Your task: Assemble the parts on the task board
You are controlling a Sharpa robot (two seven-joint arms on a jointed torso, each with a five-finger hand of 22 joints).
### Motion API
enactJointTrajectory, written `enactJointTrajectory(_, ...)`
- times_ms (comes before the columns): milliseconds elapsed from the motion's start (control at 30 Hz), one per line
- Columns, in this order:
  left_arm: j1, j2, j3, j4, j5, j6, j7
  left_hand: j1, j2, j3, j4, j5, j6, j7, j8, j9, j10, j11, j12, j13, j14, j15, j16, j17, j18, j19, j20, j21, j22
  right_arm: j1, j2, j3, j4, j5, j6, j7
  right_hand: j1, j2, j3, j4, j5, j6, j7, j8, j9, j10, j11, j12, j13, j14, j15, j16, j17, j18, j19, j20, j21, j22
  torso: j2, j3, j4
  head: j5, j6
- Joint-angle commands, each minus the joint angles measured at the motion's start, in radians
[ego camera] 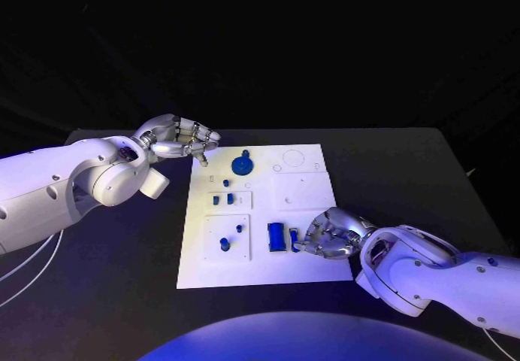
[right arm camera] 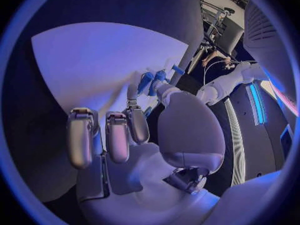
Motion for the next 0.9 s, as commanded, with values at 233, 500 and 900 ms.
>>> enactJointTrajectory(233,0.001,0.002,0.001,0.000,0.003,0.009,0.007,-0.011,0.002,0.008,-0.001,0.003,-0.006,0.035,0.003,-0.001,-0.005,0.000,0.004,-0.001,-0.008,0.001,0.000,0.001,0.013,0.001,0.004,-0.003,0.000,-0.001,-0.019,0.000,0.012,-0.015,0.069,0.044,0.011,-0.003,-0.009,0.000,-0.003,-0.003,0.002,-0.004,0.002,0.003,0.001,-0.001,0.091,0.085,0.002,0.000,0.182,-0.013,0.072,-0.001,0.000,0.231,-0.001,0.0003,-0.0006,-0.001,0.002)
enactJointTrajectory(500,0.000,0.002,0.001,0.000,0.003,0.008,0.010,-0.013,0.002,0.011,-0.001,0.003,-0.007,0.035,0.004,-0.001,-0.006,0.000,0.005,-0.001,-0.009,0.001,0.000,0.001,0.013,0.001,0.004,-0.003,0.000,-0.001,-0.015,0.000,0.002,-0.017,0.078,0.042,0.013,-0.003,-0.013,0.000,-0.003,-0.003,0.002,-0.004,0.002,0.003,0.001,0.000,0.092,0.085,0.002,0.000,0.182,-0.014,0.073,-0.001,0.001,0.231,0.000,-0.0012,0.0006,-0.002,0.002)
enactJointTrajectory(900,0.000,0.002,0.001,0.001,0.003,0.009,0.010,-0.013,0.002,0.011,-0.001,0.003,-0.007,0.035,0.004,-0.001,-0.006,0.000,0.005,-0.001,-0.009,0.001,0.000,0.001,0.013,0.001,0.004,-0.003,0.000,-0.002,0.024,0.000,-0.047,-0.028,0.056,0.016,0.024,0.011,-0.017,0.003,-0.001,-0.001,0.002,-0.004,0.002,0.004,0.001,0.002,0.094,0.085,0.002,0.001,0.183,-0.014,0.073,-0.001,0.002,0.232,0.001,-0.0009,0.0020,0.000,-0.001)
